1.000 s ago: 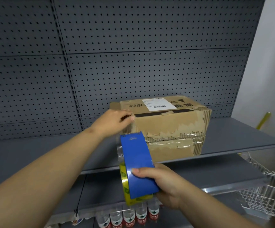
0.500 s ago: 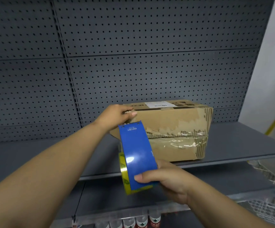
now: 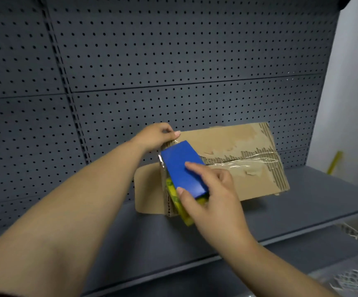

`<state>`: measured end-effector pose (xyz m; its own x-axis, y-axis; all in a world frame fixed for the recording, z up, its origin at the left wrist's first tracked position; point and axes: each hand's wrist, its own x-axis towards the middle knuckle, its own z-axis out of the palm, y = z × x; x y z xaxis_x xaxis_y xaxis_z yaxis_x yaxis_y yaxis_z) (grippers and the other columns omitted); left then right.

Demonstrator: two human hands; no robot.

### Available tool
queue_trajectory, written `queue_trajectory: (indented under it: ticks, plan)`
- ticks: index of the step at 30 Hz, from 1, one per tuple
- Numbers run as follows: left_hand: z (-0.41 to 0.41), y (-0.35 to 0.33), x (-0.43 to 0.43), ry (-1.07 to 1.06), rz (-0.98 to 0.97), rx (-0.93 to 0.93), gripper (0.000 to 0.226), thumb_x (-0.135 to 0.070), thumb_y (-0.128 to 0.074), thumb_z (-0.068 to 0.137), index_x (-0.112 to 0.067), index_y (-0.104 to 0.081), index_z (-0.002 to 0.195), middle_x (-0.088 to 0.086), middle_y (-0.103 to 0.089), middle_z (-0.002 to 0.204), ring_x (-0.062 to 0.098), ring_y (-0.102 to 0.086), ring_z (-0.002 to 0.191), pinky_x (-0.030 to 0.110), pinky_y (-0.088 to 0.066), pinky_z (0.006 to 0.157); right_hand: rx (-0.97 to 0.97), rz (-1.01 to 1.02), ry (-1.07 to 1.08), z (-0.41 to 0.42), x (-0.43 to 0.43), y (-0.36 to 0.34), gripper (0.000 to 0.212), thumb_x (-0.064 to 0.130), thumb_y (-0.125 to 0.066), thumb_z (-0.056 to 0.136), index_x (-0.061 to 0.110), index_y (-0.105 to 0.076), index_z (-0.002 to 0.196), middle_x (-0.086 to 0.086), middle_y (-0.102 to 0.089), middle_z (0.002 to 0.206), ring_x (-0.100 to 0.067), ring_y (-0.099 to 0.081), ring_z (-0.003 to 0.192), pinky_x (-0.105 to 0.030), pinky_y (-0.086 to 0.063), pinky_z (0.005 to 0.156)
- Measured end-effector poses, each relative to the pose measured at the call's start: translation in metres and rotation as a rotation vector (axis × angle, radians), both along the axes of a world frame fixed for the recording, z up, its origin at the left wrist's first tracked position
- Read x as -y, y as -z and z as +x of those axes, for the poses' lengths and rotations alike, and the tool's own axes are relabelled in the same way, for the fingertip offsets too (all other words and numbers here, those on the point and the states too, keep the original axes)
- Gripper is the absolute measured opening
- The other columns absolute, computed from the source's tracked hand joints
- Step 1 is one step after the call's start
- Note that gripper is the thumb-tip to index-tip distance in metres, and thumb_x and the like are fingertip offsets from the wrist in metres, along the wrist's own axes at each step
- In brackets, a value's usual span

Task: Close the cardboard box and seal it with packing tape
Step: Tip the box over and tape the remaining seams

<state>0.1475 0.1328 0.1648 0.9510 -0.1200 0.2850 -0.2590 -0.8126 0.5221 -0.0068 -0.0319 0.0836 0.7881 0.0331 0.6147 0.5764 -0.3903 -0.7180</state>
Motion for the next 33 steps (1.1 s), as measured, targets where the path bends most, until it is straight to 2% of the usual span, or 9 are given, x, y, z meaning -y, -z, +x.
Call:
queue_trajectory:
  ticks: [2, 5, 7, 10, 12, 16, 25, 29, 33]
  plan:
    - [0.008, 0.0, -0.003, 0.027, -0.031, -0.006, 0.03, -0.05, -0.055, 0.087, -0.021, -0.059, 0.081, -0.003, -0.058, 0.081, 0.016, -0.054, 0.078, 0.03, -0.041, 0.072, 0.059, -0.055, 0.073, 0.004, -0.008, 0.002, 0.053, 0.045, -0.066, 0.072, 0.038, -0.053, 0.122, 0.007, -0.036, 0.107, 0.011, -0.04, 0.096, 0.004, -0.028, 0.079]
    - [0.016, 0.0, -0.007, 0.047, -0.055, 0.005, 0.036, -0.05, -0.053, 0.087, -0.017, -0.06, 0.077, 0.002, -0.058, 0.079, 0.017, -0.053, 0.075, 0.029, -0.038, 0.068, 0.028, -0.237, 0.117, 0.004, -0.01, -0.005, 0.087, 0.058, -0.072, 0.06, 0.039, -0.032, 0.134, 0.011, -0.019, 0.111, 0.001, -0.031, 0.104, -0.009, -0.029, 0.089]
    - [0.021, 0.001, -0.007, 0.056, -0.087, 0.014, 0.039, -0.05, -0.053, 0.088, -0.015, -0.06, 0.074, 0.005, -0.059, 0.08, 0.018, -0.054, 0.077, 0.029, -0.038, 0.068, 0.028, -0.372, 0.187, 0.005, -0.011, -0.01, 0.093, 0.054, -0.074, 0.06, 0.038, -0.022, 0.137, 0.011, -0.011, 0.112, -0.013, -0.034, 0.113, -0.018, -0.032, 0.094]
    - [0.024, 0.003, -0.003, 0.064, -0.124, 0.002, 0.042, -0.047, -0.054, 0.089, -0.017, -0.049, 0.06, -0.001, -0.046, 0.065, 0.013, -0.044, 0.063, 0.026, -0.033, 0.061, 0.027, -0.433, 0.287, 0.008, -0.016, -0.021, 0.082, 0.036, -0.069, 0.068, 0.038, -0.021, 0.135, 0.006, -0.01, 0.105, -0.025, -0.05, 0.096, -0.02, -0.035, 0.076]
    - [0.029, 0.006, -0.002, 0.079, -0.166, -0.019, 0.045, -0.048, -0.055, 0.087, -0.007, -0.055, 0.07, 0.007, -0.055, 0.074, 0.017, -0.048, 0.071, 0.028, -0.035, 0.068, -0.003, -0.378, 0.279, 0.008, -0.02, -0.03, 0.076, 0.032, -0.064, 0.07, 0.039, -0.023, 0.133, 0.004, -0.014, 0.103, -0.022, -0.048, 0.081, -0.02, -0.032, 0.07]
    - [0.037, 0.013, -0.003, 0.081, -0.225, -0.011, 0.05, -0.046, -0.059, 0.085, 0.003, -0.064, 0.092, 0.02, -0.066, 0.106, 0.02, -0.055, 0.088, 0.032, -0.039, 0.077, -0.015, -0.333, 0.281, 0.004, -0.024, -0.038, 0.073, 0.04, -0.064, 0.069, 0.042, -0.026, 0.132, 0.001, -0.023, 0.102, -0.019, -0.038, 0.074, -0.021, -0.029, 0.069]
    - [0.042, 0.018, -0.002, 0.071, -0.214, 0.038, 0.051, -0.047, -0.058, 0.085, 0.004, -0.064, 0.088, 0.01, -0.057, 0.082, 0.019, -0.054, 0.078, 0.031, -0.037, 0.07, -0.02, -0.479, 0.328, -0.018, -0.033, -0.041, 0.074, 0.054, -0.061, 0.069, 0.039, -0.023, 0.131, 0.003, -0.012, 0.1, -0.021, -0.04, 0.071, -0.023, -0.034, 0.07]
    - [0.039, 0.018, 0.001, 0.067, -0.204, 0.04, 0.041, -0.043, -0.057, 0.087, -0.007, -0.055, 0.067, 0.006, -0.051, 0.069, 0.016, -0.048, 0.066, 0.027, -0.034, 0.06, -0.022, -0.563, 0.364, -0.025, -0.036, -0.026, 0.086, 0.056, -0.065, 0.067, 0.038, -0.013, 0.134, 0.004, -0.005, 0.095, -0.022, -0.038, 0.068, -0.022, -0.036, 0.068]
    - [0.04, 0.019, 0.0, 0.057, -0.209, 0.05, 0.05, -0.048, -0.055, 0.087, 0.002, -0.064, 0.09, 0.01, -0.056, 0.081, 0.019, -0.052, 0.074, 0.029, -0.037, 0.066, 0.062, -0.564, 0.429, -0.022, -0.046, -0.008, 0.104, 0.049, -0.077, 0.051, 0.031, -0.016, 0.133, -0.005, -0.021, 0.11, -0.021, -0.034, 0.054, -0.021, -0.035, 0.056]
